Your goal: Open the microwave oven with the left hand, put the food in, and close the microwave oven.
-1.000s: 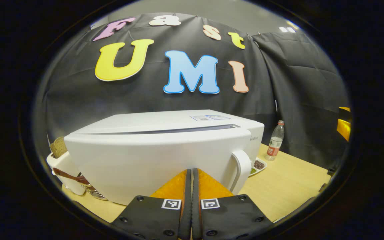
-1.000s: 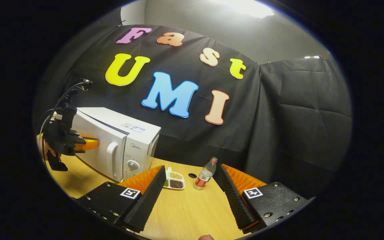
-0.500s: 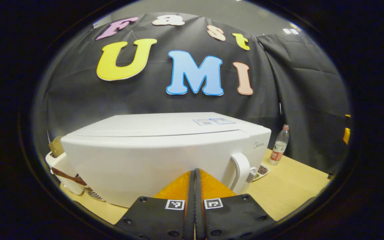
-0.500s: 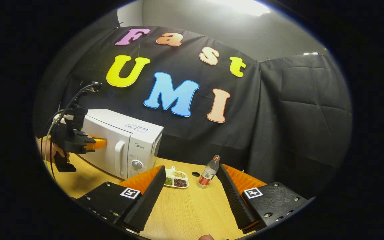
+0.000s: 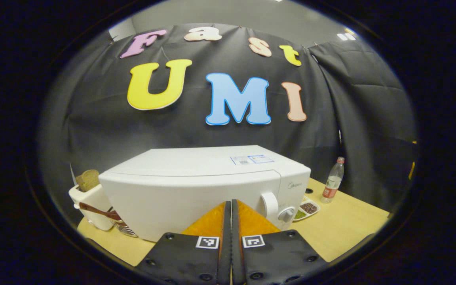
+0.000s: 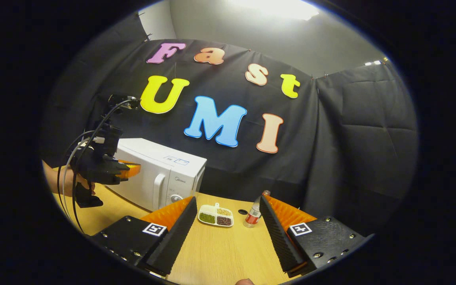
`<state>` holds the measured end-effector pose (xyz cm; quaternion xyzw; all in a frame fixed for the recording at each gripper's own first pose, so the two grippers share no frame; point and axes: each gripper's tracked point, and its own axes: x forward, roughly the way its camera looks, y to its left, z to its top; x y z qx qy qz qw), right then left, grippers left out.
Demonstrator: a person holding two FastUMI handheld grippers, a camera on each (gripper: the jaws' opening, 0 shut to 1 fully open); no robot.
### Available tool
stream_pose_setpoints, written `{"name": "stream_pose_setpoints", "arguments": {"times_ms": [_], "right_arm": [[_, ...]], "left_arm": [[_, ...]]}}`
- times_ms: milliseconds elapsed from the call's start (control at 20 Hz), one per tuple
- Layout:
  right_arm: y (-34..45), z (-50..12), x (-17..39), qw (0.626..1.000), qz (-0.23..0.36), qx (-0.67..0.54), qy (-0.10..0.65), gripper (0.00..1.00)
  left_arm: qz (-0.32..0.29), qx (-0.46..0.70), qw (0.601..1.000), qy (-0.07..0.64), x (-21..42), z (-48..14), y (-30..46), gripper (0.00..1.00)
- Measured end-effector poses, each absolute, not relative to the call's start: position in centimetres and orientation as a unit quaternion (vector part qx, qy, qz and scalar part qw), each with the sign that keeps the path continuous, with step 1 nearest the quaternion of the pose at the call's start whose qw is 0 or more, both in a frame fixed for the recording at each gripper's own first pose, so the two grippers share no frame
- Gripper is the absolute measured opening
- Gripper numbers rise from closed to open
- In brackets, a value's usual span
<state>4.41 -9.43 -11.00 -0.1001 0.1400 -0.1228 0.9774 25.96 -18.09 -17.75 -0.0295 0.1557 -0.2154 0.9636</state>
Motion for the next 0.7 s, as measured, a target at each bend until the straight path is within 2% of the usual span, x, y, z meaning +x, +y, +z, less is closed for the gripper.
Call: {"name": "stream_pose_setpoints", "arguments": {"times_ms": [50, 100, 150, 450, 500, 550, 600, 700], "right_arm": [[-9.0, -11.0, 4.2, 0.98, -0.114, -0.092, 0.138, 0.97], [-8.7, -10.9, 3.9, 0.982, -0.103, -0.086, 0.135, 0.98], [-8.4, -10.9, 3.7, 0.983, -0.094, -0.084, 0.13, 0.97], [-6.9, -10.3, 1.1, 0.992, -0.045, -0.055, 0.108, 0.97], [-6.9, -10.2, 0.7, 0.992, -0.041, -0.056, 0.103, 0.97], [-6.8, -10.3, 0.4, 0.993, -0.037, -0.056, 0.102, 0.97], [-6.7, -10.3, 0.1, 0.993, -0.035, -0.053, 0.101, 0.97], [-6.5, -10.0, -0.4, 0.994, -0.029, -0.042, 0.095, 0.97]], "left_arm": [[-0.206, -0.028, 0.967, 0.146, 24.9, -16.4, -17.1, 0.07], [-0.196, -0.026, 0.97, 0.139, 23.9, -15.1, -16.3, 0.03], [-0.185, -0.022, 0.974, 0.131, 22.6, -14.0, -15.3, 0.07], [-0.118, -0.002, 0.989, 0.089, 15.4, -7.8, -10.6, 0.07], [-0.111, 0.002, 0.99, 0.084, 14.3, -7.1, -10.2, 0.12], [-0.106, 0.006, 0.991, 0.081, 13.2, -6.6, -9.8, 0.07], [-0.102, 0.01, 0.992, 0.077, 12.1, -5.8, -9.4, 0.12], [-0.1, 0.013, 0.993, 0.067, 10.3, -4.5, -9.0, 0.12]]}}
